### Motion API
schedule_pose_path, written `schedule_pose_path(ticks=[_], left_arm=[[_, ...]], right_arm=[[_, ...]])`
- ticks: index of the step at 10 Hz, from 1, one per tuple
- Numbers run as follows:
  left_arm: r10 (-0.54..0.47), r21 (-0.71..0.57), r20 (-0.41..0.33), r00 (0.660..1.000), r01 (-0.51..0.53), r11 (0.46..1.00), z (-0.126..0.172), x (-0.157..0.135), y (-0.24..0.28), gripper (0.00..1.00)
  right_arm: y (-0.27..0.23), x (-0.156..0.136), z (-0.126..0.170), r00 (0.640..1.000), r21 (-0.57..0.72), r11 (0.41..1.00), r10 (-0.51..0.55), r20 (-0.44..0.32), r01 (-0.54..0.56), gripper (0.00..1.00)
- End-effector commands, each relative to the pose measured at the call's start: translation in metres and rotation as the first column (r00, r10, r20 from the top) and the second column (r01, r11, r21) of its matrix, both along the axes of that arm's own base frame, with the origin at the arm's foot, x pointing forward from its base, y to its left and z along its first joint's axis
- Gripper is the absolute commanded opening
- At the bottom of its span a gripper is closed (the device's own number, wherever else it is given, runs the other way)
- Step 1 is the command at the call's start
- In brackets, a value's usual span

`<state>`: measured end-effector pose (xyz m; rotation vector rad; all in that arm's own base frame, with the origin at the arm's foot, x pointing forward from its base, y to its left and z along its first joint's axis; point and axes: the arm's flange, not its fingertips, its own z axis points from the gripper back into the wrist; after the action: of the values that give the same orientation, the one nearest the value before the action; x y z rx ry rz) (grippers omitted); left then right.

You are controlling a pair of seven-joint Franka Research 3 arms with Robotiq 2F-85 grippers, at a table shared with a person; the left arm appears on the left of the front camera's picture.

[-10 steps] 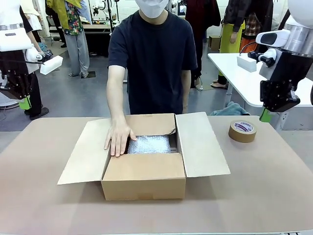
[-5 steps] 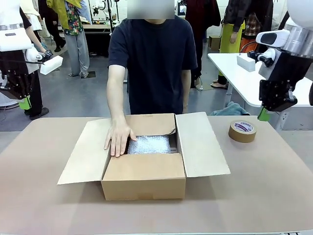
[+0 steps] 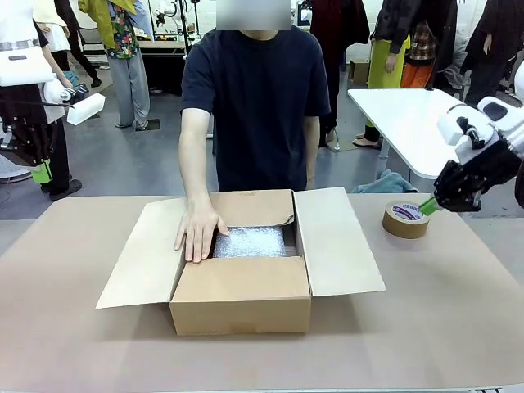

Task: Wrap the clocks to prevent damage.
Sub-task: Push the right (or left) flap of the Package Box to close it.

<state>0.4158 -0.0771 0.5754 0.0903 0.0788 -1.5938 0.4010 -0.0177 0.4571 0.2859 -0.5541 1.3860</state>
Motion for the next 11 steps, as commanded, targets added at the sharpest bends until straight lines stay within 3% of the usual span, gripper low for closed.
schedule_pose_path(ticks=[1, 5, 7, 11], left_arm=[[0.023, -0.013, 0.002, 1.0, -0.023, 1.0, 0.001, 0.0, -0.002, 0.0], [0.023, -0.013, 0.002, 1.0, -0.023, 1.0, 0.001, 0.0, -0.002, 0.0], [0.023, -0.013, 0.002, 1.0, -0.023, 1.0, 0.001, 0.0, -0.002, 0.0], [0.023, -0.013, 0.002, 1.0, -0.023, 1.0, 0.001, 0.0, -0.002, 0.0]], right_arm=[[0.006, -0.001, 0.017, 0.999, -0.014, 1.0, -0.004, 0.035, 0.005, 0.01], [0.005, 0.001, 0.011, 1.0, -0.024, 1.0, 0.001, 0.024, 0.0, 0.01], [-0.01, 0.01, -0.015, 0.996, 0.162, 0.983, 0.075, 0.045, -0.081, 0.01], [-0.029, 0.035, -0.078, 1.0, 0.448, 0.894, -0.02, -0.018, 0.026, 0.01]])
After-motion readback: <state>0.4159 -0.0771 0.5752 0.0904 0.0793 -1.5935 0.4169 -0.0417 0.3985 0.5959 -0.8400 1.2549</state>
